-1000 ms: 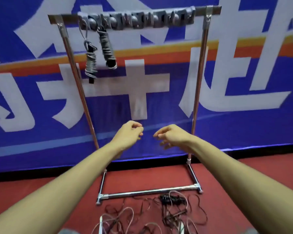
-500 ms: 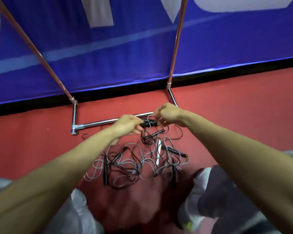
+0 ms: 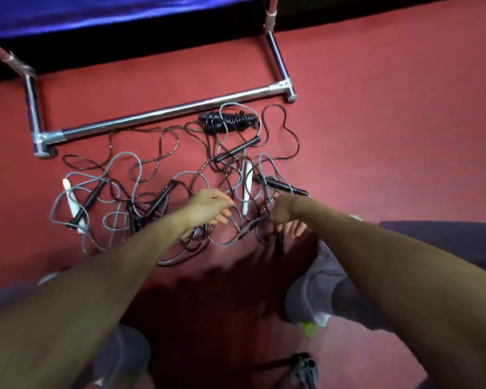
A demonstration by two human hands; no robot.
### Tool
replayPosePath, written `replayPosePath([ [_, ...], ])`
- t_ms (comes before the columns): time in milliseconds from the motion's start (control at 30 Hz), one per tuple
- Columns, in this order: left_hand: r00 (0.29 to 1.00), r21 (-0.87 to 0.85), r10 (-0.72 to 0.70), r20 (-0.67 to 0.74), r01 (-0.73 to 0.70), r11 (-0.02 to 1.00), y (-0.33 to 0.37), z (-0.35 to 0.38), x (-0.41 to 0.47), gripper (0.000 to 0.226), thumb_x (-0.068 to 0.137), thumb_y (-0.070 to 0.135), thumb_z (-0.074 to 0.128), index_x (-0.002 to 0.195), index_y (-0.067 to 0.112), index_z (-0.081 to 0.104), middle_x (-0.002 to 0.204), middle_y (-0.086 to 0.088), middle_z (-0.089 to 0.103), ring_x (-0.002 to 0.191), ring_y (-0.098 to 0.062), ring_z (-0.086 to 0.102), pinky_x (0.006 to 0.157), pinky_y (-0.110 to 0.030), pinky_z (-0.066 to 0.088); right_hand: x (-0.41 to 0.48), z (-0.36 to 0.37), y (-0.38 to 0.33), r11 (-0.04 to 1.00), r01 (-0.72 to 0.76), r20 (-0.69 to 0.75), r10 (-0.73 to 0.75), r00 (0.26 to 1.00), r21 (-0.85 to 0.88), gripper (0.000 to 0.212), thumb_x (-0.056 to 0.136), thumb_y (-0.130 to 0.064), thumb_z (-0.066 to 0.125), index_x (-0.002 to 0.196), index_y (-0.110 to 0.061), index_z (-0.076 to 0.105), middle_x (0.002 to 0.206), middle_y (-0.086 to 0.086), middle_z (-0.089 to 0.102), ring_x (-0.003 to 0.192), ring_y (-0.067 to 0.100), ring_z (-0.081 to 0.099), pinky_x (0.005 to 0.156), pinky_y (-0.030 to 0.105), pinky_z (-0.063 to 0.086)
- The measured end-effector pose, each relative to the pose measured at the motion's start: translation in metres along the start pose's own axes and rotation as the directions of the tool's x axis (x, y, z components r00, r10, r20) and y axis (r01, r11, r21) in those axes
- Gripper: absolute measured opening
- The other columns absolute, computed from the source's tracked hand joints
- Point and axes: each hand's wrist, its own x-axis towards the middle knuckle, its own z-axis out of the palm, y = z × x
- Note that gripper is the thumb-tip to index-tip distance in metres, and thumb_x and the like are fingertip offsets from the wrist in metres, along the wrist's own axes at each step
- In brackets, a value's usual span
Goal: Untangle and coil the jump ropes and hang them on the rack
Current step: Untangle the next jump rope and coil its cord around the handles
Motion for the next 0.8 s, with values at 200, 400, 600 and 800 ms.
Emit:
replayPosePath([
  [200, 0.997, -0.012, -0.039, 0.065, 0.040, 0.999, -0.008, 0.036, 0.016, 0.019, 0.098, 0.012, 0.047, 0.108, 0.009, 0.063, 0.090, -0.009, 0.066, 0.072, -0.018, 0.064, 0.070, -0.023, 0.048, 0.025, 0.038, 0.027, 0.996, -0.028, -0.295, 0.004, 0.956, -0.079, 0.032, 0.089, -0.010, 0.050, 0.118, 0.000, 0.058, 0.127, 0.017, 0.060, 0.117, 0.032, 0.057, 0.093, 0.037, 0.048],
  [400, 0.996, -0.003, -0.044, 0.078, 0.045, 0.999, -0.009, 0.044, 0.016, 0.020, 0.098, 0.010, 0.045, 0.107, 0.010, 0.063, 0.092, -0.011, 0.066, 0.073, -0.020, 0.064, 0.069, -0.023, 0.050, 0.041, 0.072, 0.030, 0.996, -0.057, -0.357, 0.081, 0.931, 0.075, 0.037, 0.090, -0.012, 0.051, 0.127, -0.012, 0.055, 0.134, 0.008, 0.056, 0.124, 0.027, 0.053, 0.096, 0.037, 0.045],
  [600, 0.998, 0.037, 0.014, 0.064, -0.017, 0.999, 0.008, 0.024, 0.004, 0.016, 0.098, 0.013, 0.047, 0.097, 0.015, 0.064, 0.084, -0.005, 0.067, 0.070, -0.017, 0.064, 0.070, -0.025, 0.049, 0.020, 0.046, 0.025, 0.998, -0.068, -0.201, 0.063, 0.977, -0.017, 0.026, 0.081, -0.019, 0.059, 0.106, -0.012, 0.065, 0.102, 0.004, 0.066, 0.104, 0.022, 0.065, 0.082, 0.032, 0.052],
  [800, 0.987, 0.093, 0.161, 0.001, -0.160, 0.983, 0.050, -0.020, -0.039, 0.021, 0.098, 0.008, 0.044, 0.093, 0.017, 0.062, 0.081, -0.003, 0.066, 0.067, -0.015, 0.064, 0.058, -0.020, 0.047, -0.047, -0.028, -0.003, 0.979, -0.010, -0.307, -0.055, 0.950, -0.205, 0.023, 0.084, -0.019, 0.064, 0.064, -0.010, 0.055, 0.049, -0.003, 0.050, 0.048, 0.016, 0.055, 0.044, 0.024, 0.043],
])
